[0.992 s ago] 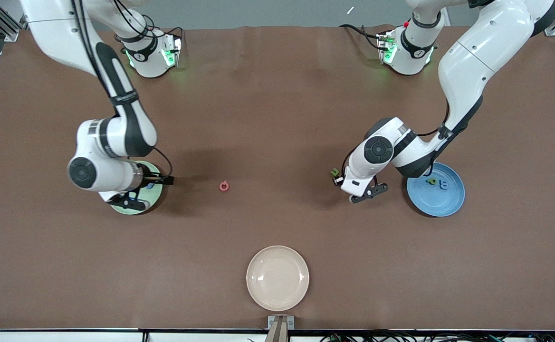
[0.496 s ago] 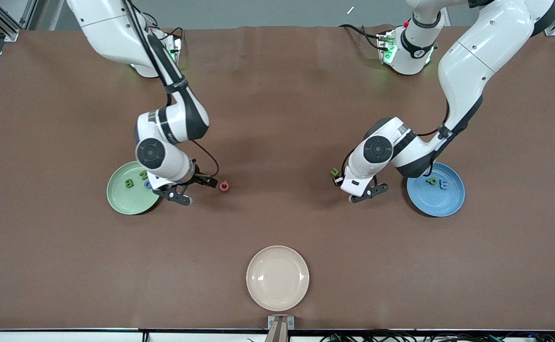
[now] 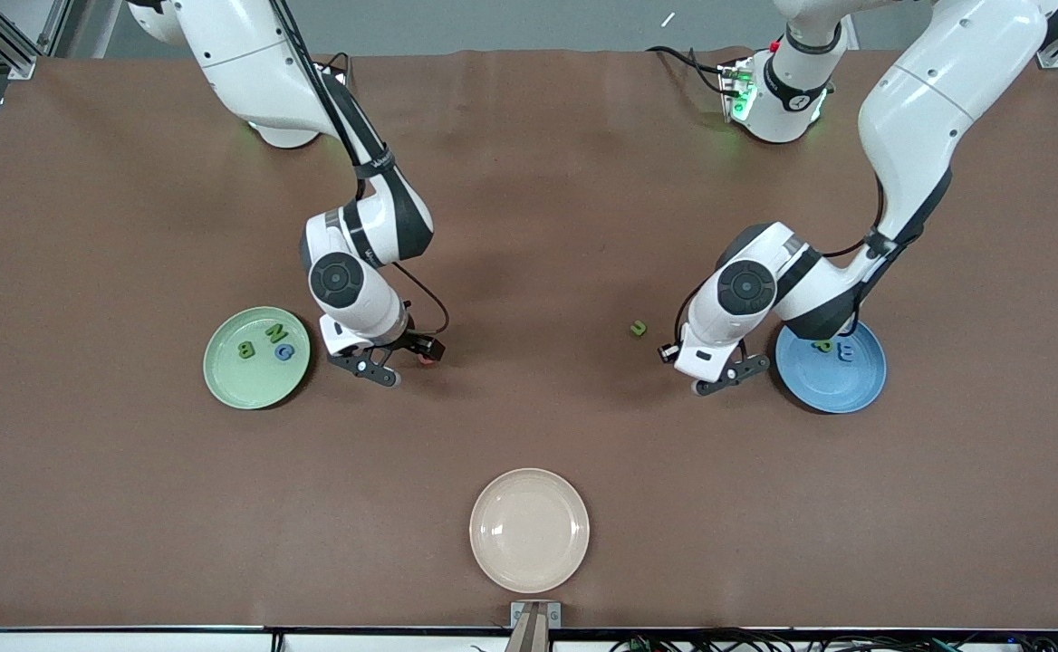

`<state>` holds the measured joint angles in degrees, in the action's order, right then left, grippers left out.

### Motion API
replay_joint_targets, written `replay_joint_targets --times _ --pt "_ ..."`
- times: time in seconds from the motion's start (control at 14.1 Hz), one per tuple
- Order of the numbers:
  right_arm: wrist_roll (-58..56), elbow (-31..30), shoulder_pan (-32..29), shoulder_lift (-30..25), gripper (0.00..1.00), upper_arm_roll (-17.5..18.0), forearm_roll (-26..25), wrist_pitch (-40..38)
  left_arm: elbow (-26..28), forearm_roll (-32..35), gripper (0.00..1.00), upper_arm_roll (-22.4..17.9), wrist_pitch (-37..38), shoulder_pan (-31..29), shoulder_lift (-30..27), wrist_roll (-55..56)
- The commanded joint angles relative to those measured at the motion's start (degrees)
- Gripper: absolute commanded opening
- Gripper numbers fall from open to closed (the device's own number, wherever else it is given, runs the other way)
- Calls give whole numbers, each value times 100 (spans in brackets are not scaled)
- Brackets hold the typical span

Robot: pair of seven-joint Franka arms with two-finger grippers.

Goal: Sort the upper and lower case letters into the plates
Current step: 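Grasp the x with the left gripper while the right gripper grasps the Q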

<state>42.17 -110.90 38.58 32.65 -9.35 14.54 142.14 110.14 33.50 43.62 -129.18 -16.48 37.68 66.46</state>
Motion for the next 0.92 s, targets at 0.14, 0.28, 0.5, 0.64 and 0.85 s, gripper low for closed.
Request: replay_joint_targets --times 0.14,0.28,0.5,0.64,0.85 --pt "274 -19 316 277 88 -58 67 551 113 52 13 1348 876 -2004 -244 -1457" --pt "274 -28 325 277 88 -58 76 552 157 52 13 1630 1070 -2682 -244 -2152" --pt "327 -28 369 295 82 -58 67 552 219 69 13 1729 1053 -3273 -200 -2997" --pt "327 -19 369 304 71 -58 67 543 227 235 13 1702 948 -3449 -60 -3192" --pt "274 -10 352 304 54 -67 58 482 228 649 13 1422 650 -3432 213 -3183"
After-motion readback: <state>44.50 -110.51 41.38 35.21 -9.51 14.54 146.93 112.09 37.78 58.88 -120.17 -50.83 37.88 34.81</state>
